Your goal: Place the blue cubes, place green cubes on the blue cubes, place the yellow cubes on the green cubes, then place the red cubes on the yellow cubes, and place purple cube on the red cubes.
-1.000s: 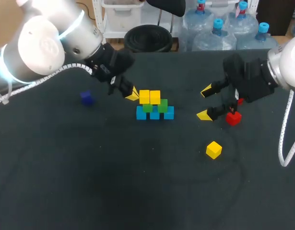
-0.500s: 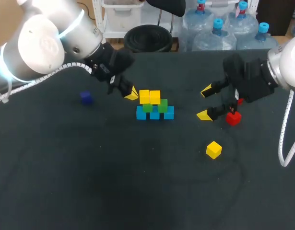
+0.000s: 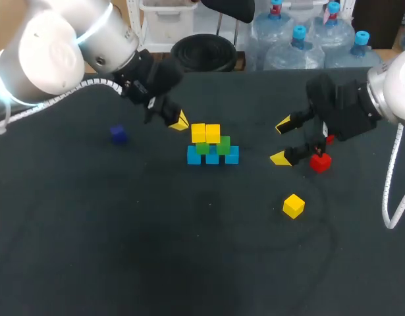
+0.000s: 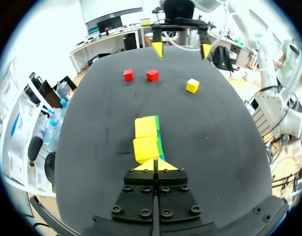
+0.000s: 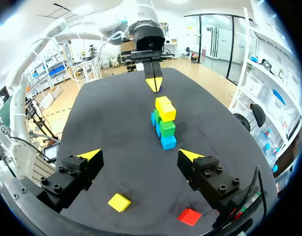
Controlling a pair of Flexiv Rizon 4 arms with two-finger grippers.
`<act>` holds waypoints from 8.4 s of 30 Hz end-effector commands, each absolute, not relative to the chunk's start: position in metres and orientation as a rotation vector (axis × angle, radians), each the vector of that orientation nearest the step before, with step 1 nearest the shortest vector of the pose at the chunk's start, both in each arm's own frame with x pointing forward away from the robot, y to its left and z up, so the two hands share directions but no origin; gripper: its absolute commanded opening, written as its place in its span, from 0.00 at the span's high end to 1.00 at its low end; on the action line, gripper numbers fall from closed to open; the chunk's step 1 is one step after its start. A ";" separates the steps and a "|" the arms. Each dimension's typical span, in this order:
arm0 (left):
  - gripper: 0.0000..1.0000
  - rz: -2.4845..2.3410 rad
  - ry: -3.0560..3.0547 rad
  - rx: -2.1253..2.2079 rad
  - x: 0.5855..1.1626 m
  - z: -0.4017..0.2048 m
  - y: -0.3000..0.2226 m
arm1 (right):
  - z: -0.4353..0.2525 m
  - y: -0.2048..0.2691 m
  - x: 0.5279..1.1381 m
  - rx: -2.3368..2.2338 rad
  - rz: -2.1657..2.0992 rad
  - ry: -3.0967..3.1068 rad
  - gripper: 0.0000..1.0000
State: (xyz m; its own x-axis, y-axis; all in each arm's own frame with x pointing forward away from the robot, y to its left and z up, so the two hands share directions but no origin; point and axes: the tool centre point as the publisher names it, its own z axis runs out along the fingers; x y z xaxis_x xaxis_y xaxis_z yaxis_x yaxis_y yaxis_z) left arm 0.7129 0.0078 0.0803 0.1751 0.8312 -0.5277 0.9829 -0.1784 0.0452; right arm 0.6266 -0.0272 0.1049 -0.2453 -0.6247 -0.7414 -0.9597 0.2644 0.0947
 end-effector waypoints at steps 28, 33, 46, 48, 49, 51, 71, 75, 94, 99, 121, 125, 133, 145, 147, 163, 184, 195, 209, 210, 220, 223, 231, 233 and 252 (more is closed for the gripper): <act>0.00 -0.556 1.643 1.777 0.650 0.120 0.098 | 0.104 -0.027 0.627 -1.428 0.749 1.957 0.00; 0.00 -0.529 1.668 1.697 0.640 0.123 0.115 | 0.104 -0.027 0.627 -1.428 0.749 1.957 0.00; 0.00 -0.521 1.666 1.696 0.628 0.122 0.126 | 0.104 -0.027 0.627 -1.428 0.749 1.957 0.00; 0.00 -0.521 1.666 1.696 0.628 0.122 0.126 | 0.104 -0.027 0.627 -1.428 0.749 1.957 0.00; 0.00 -0.521 1.666 1.696 0.628 0.122 0.126 | 0.104 -0.027 0.627 -1.428 0.749 1.957 0.00; 0.00 -0.521 1.666 1.696 0.628 0.122 0.126 | 0.104 -0.027 0.627 -1.428 0.749 1.957 0.00; 0.00 -0.521 1.666 1.696 0.628 0.122 0.126 | 0.110 -0.067 0.557 -1.159 0.424 2.057 0.00; 0.00 -0.521 1.666 1.696 0.628 0.122 0.126 | 0.101 -0.072 0.540 -1.107 0.415 2.070 0.00; 0.00 -0.521 1.666 1.696 0.628 0.122 0.126 | 0.039 -0.074 0.524 -0.914 0.474 2.189 0.00; 0.00 -0.521 1.666 1.696 0.628 0.122 0.126 | 0.029 -0.070 0.530 -0.914 0.492 2.200 0.00; 0.00 -0.521 1.666 1.696 0.628 0.122 0.126 | 0.001 -0.071 0.537 -0.913 0.504 2.233 0.00; 0.00 -0.521 1.666 1.696 0.628 0.122 0.126 | -0.001 -0.070 0.539 -0.913 0.508 2.235 0.00; 0.00 -0.521 1.666 1.696 0.628 0.122 0.126 | -0.004 -0.069 0.543 -0.915 0.513 2.236 0.52; 0.00 -0.521 1.666 1.696 0.628 0.122 0.126 | -0.003 -0.069 0.544 -0.916 0.508 2.234 0.92; 0.00 -0.521 1.666 1.696 0.628 0.122 0.126 | -0.003 -0.069 0.544 -0.916 0.506 2.234 1.00; 0.00 -0.521 1.666 1.696 0.628 0.122 0.126 | 0.020 -0.062 0.531 -0.902 0.452 2.241 0.00; 0.00 -0.521 1.666 1.696 0.628 0.122 0.126 | 0.042 -0.078 0.540 -1.375 0.621 2.007 0.00; 0.00 -0.521 1.666 1.696 0.628 0.122 0.126 | 0.051 -0.085 0.556 -1.653 0.795 1.813 0.00; 0.00 -0.521 1.666 1.696 0.628 0.122 0.126 | 0.039 -0.083 0.567 -1.860 1.018 1.650 0.00; 0.00 -0.521 1.666 1.696 0.628 0.122 0.126 | 0.038 -0.082 0.568 -1.875 1.026 1.642 0.00; 0.00 -0.521 1.666 1.696 0.628 0.122 0.126 | 0.028 -0.082 0.571 -1.931 1.119 1.569 0.00; 0.00 -0.521 1.666 1.696 0.628 0.122 0.126 | 0.025 -0.081 0.569 -1.936 1.130 1.565 0.00; 0.00 -0.521 1.666 1.696 0.628 0.122 0.126 | 0.018 -0.078 0.565 -1.935 1.135 1.571 0.00; 0.00 -0.521 1.666 1.696 0.628 0.122 0.126 | 0.017 -0.077 0.565 -1.926 1.134 1.571 0.00; 0.00 -0.521 1.666 1.696 0.628 0.122 0.126 | 0.011 -0.067 0.558 -1.766 0.942 1.708 0.00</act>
State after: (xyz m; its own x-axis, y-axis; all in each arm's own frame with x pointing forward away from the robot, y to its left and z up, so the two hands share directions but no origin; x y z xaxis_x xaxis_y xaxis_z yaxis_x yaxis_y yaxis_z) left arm 0.6287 0.1251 0.1228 0.0901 0.7044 -0.7041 0.9796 0.0647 0.1900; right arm 0.5711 -0.0671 0.0094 -0.0316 -0.6344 -0.7723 -0.9765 -0.1453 0.1592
